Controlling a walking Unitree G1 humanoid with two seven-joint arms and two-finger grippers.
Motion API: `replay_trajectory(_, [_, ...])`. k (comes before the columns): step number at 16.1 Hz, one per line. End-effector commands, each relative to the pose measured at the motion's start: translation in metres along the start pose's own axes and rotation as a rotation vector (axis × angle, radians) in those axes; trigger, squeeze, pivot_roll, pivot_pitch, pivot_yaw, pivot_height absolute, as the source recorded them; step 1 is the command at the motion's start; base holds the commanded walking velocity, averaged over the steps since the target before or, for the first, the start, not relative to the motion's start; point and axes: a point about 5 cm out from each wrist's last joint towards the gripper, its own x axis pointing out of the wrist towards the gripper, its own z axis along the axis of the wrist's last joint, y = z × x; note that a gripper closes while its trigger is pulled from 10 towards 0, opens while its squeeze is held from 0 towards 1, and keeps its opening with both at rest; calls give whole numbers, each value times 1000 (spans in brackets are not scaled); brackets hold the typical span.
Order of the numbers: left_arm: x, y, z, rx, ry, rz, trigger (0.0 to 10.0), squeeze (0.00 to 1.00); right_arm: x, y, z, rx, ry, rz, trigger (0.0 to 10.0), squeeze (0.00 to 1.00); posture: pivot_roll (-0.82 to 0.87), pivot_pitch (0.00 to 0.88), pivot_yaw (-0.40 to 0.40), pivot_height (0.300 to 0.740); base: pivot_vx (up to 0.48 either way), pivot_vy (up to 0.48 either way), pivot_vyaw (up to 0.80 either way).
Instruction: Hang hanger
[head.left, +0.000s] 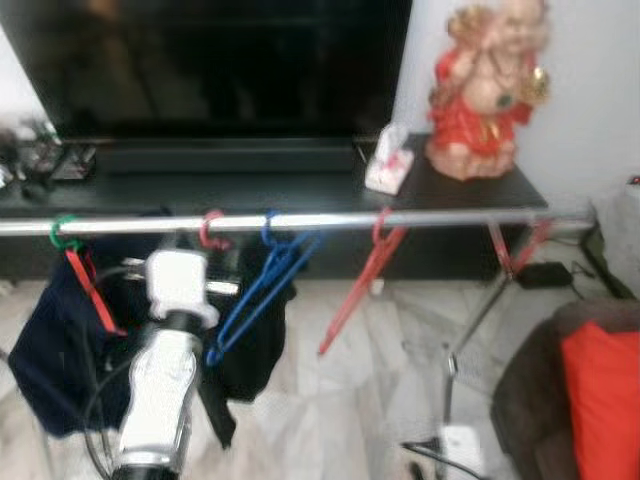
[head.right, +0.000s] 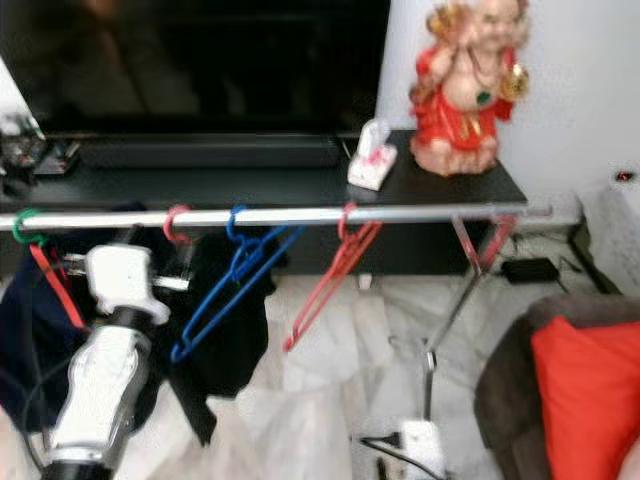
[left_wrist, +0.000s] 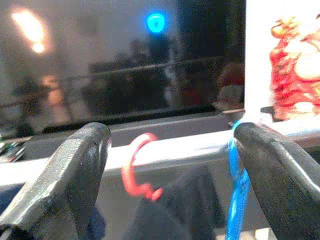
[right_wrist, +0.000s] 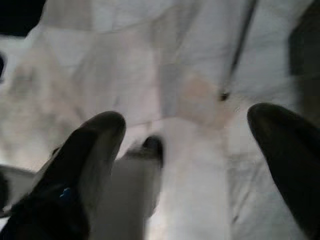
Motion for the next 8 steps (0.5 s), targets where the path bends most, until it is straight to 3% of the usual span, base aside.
replay_trajectory(1, [-4, 10, 1, 29, 9, 10, 10000, 0, 2, 11, 5, -2, -12, 28, 10000, 0, -60, 0, -22, 740, 0, 0, 0])
replay_trajectory(4, [-12, 6, 4, 45, 3, -34, 10000, 0, 2, 11, 5, -4, -11, 29, 10000, 0, -58, 0, -23, 740, 0, 0, 0])
replay_trajectory(5, [-20, 5, 6, 111, 0, -71, 10000, 0, 2, 11, 5, -7, -11, 30, 10000, 0, -58, 0, -23, 740, 0, 0, 0])
replay_trajectory(8, [-34, 11, 11, 165, 16, -82, 10000, 0, 2, 11, 5, -19, -10, 33, 10000, 0, -51, 0, -24, 740, 0, 0, 0])
